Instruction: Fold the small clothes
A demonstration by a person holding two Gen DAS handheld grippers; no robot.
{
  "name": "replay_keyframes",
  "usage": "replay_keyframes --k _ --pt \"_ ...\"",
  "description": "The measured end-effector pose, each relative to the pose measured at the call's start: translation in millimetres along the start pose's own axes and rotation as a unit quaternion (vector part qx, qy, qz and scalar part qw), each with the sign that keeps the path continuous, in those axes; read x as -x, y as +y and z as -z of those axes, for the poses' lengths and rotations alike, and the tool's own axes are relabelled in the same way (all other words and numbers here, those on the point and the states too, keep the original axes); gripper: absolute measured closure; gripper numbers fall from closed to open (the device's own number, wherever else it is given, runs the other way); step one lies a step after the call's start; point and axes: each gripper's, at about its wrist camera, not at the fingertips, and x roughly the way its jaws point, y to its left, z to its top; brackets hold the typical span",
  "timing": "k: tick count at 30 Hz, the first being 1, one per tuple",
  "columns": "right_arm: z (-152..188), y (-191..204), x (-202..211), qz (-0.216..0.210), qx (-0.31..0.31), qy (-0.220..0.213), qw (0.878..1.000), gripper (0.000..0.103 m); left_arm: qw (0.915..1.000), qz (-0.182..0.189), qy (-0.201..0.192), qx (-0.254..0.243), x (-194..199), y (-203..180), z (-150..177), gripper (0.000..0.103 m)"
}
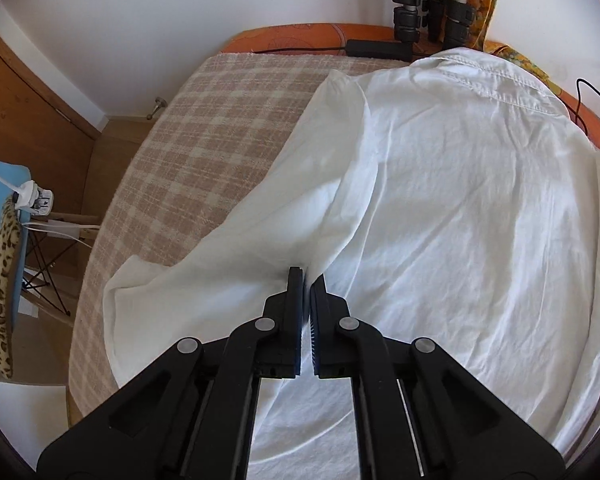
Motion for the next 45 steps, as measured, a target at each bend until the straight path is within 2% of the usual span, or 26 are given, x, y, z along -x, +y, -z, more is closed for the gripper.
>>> replay_keyframes --k 1,2,3,7,9,11,13,15,16,18,21,23,25,28,29,30,31,33,38,42,45 --pt "2.4 1.4 5.7 0.023 0.013 -0.009 1.0 0.08 1.0 -0.004 -0.006 0.003 6.6 1.9 2.6 0.082" --pt "4.0 2.9 13.7 0.04 0.022 -0.024 0.999 0.076 0.9998 -0.012 -0.012 0.011 11.2 5.6 3.9 0.078" --pt "6.2 3.4 23.9 0.046 0.03 -0.039 0.998 0.074 0.9994 -0.018 -0.014 0.027 13.0 12.2 3.7 0.068" --pt "11.2 28.8 55.1 -0.008 0.06 -0.067 0.996 0.073 0.995 -0.016 0.0 0.098 -4.3 40.3 -2.4 0.066" --pt "13.2 59.2 53.1 -0.027 0.097 -0.057 0.993 0.068 0.9939 -0.009 0.017 0.109 -20.0 45.2 -3.0 0.066" --pt "18.3 83.6 43.4 -0.046 0.129 -0.035 0.99 0.067 0.9939 -0.02 0.029 0.104 -31.8 43.7 0.8 0.066" --pt "25.1 102.7 29.6 -0.031 0.158 -0.025 0.987 0.067 0.9932 -0.031 0.032 0.108 -37.5 42.5 5.3 0.066" --pt "27.8 118.2 17.6 0.019 0.179 -0.037 0.983 0.067 0.9927 -0.03 0.024 0.114 -36.9 43.6 7.9 0.066" --pt "26.7 122.1 13.6 0.026 0.179 -0.041 0.983 0.067 0.9924 -0.031 0.023 0.116 -37.1 44.3 8.5 0.067" --pt "18.1 122.1 6.8 0.004 0.155 -0.029 0.987 0.066 0.9915 -0.032 0.023 0.124 -38.7 46.0 9.4 0.069" --pt "6.0 122.3 0.3 -0.019 0.11 -0.009 0.994 0.05 0.9903 -0.033 0.02 0.133 -39.0 47.6 11.6 0.072" --pt "1.9 129.7 1.6 -0.02 0.104 -0.007 0.994 0.047 0.9901 -0.035 0.018 0.135 -37.9 49.3 12.9 0.078" --pt "-1.2 138.9 -0.2 -0.01 0.108 -0.006 0.994 0.037 0.9892 -0.028 0.016 0.143 -37.2 53.4 14.4 0.084" --pt "-1.9 154.8 -16.2 0.049 0.133 0.013 0.99 0.036 0.9892 -0.024 0.014 0.144 -35.7 53.3 15.5 0.094" --pt "-1.0 157.9 -21.3 0.067 0.141 0.016 0.988 0.037 0.9897 -0.025 0.012 0.141 -35.1 52.3 15.3 0.094" --pt "-0.1 158.8 -25.3 0.085 0.146 0.019 0.985 0.05 0.99 -0.024 0.01 0.138 -34.2 51.3 15.2 0.097" --pt "-0.2 157.7 -28.5 0.096 0.146 0.024 0.984 0.076 0.9901 -0.024 0.008 0.138 -33.1 50.7 14.9 0.098" --pt "-3.2 149.4 -28.6 0.079 0.126 0.032 0.988 0.096 0.9895 -0.018 0.001 0.143 -28.8 51.1 14.5 0.099" --pt "-13.0 133.2 -11.6 0.046 0.086 0.017 0.995 0.099 0.9874 -0.013 -0.017 0.157 -19.4 55.4 9.4 0.098" --pt "-26.7 122.1 8.9 0.023 0.054 -0.012 0.998 0.101 0.9867 -0.032 -0.035 0.156 -14.3 59.9 2.4 0.099" --pt "-35.8 113.1 18.0 0.022 0.031 -0.031 0.999 0.101 0.9863 -0.046 -0.044 0.152 -13.7 64.4 -6.0 0.098"
